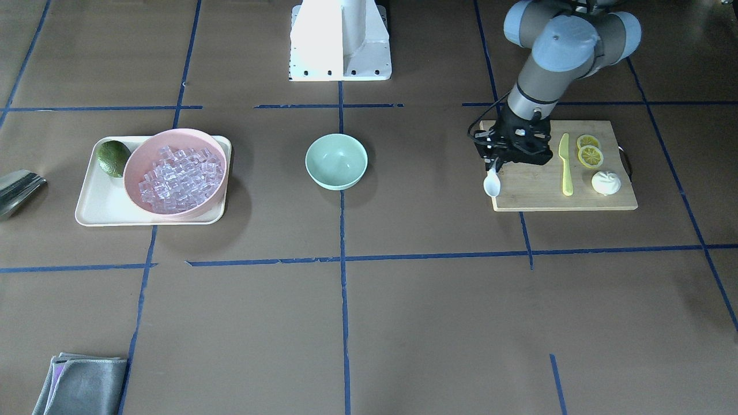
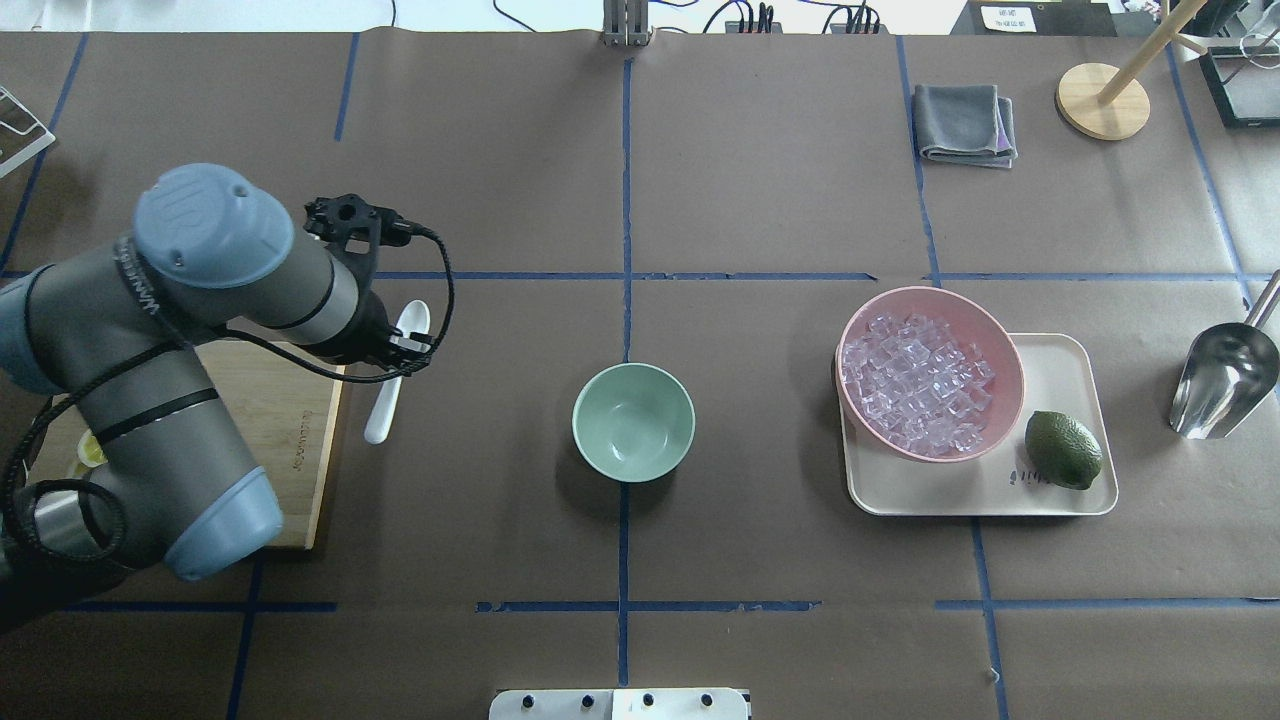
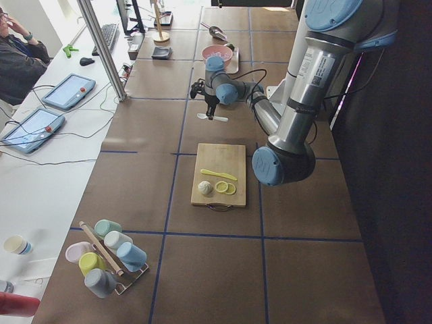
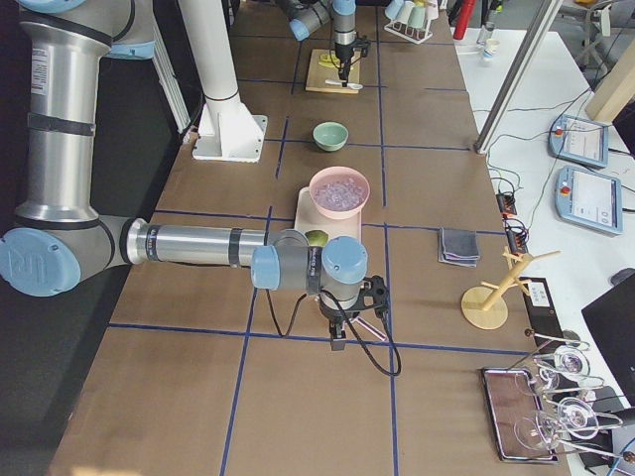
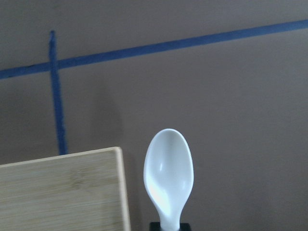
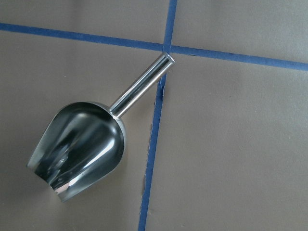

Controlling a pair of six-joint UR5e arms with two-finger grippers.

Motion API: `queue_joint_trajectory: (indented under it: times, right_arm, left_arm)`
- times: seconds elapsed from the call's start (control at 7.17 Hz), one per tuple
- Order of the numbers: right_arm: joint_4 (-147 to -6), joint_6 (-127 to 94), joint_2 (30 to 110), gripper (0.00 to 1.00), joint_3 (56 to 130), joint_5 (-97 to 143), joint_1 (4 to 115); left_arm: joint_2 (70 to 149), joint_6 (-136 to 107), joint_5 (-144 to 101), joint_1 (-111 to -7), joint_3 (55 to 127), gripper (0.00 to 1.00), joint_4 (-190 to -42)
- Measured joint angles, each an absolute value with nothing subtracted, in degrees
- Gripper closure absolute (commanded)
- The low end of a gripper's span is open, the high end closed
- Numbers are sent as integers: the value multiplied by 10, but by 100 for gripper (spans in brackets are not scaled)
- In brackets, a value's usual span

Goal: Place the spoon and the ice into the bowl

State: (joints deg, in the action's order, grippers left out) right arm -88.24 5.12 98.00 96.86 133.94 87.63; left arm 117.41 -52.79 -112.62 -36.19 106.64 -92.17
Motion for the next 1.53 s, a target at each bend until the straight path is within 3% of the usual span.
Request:
queue_joint_trajectory:
  times: [0.56,0.7,0.84,1.53]
  right_arm:
    - [-882,52,980,0,968,1344,876]
    - [-882,52,980,0,968,1345,875]
    - [-882,52,980,0,968,1346,875]
    - [-881,52,980,0,964,1347,857]
  left_arm:
    - [1330,-530,-1122,-294,958,94,-913]
    - [1351,-537,-1117,-278,936,37,-914]
    - [1362,-541,-1111,-264,927,0,-915]
    - [1340,-559,-1123,-257,957,0,-924]
